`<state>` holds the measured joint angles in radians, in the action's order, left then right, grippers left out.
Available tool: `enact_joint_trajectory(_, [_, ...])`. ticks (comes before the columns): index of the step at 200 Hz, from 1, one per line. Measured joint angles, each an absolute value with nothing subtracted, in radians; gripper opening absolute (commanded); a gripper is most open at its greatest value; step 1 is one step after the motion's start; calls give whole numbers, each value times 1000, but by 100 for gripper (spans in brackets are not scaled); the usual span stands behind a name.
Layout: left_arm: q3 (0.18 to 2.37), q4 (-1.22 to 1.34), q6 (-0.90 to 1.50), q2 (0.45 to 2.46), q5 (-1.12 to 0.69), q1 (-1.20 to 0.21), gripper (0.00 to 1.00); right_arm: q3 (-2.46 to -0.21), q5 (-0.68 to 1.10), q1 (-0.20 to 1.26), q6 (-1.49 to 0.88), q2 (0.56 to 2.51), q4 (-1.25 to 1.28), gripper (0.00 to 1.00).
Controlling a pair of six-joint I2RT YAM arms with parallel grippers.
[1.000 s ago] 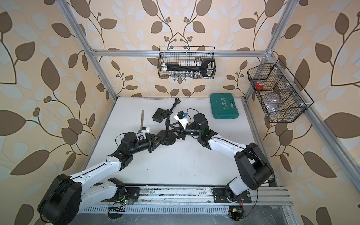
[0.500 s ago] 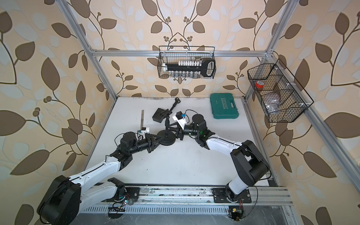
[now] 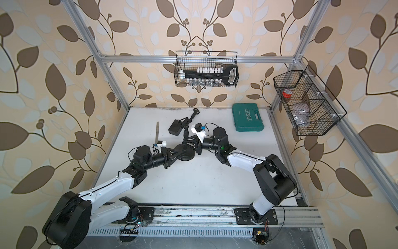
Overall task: Assemble a microphone stand
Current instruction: Screw the microphone stand pole into the microphone stand base.
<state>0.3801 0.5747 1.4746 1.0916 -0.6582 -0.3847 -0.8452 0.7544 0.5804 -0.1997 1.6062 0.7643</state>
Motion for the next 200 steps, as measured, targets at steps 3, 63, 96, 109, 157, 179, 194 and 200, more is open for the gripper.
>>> enact_joint_trajectory(3, [380,576,1475,1092,-658,-384,0,-841,750,580,-206,1606,773,0])
enact_joint_trajectory(63, [376,570,1482,1093,-655,-371,0,-723,494,657,-281,1587,937,0])
enact_joint_trajectory(96, [374,570,1488,1093,-662,-358,0,-707,200,765,-283,1535,871,0])
enact_joint_trajectory(109, [372,570,1492,1093,-672,-351,0,-708,77,812,-286,1515,830,0])
enact_joint_trajectory(157, [370,570,1496,1093,-698,-333,0,-747,-181,908,-314,1486,700,4])
enact_joint_trajectory(179, [370,579,1497,1093,-700,-325,0,-778,-163,905,-300,1486,643,49])
enact_joint_trajectory(194, [370,616,1496,1093,-699,-319,0,-781,-113,895,-282,1486,593,63])
enact_joint_trajectory(200, [370,627,1496,1093,-699,-318,0,-781,-80,888,-267,1485,574,66])
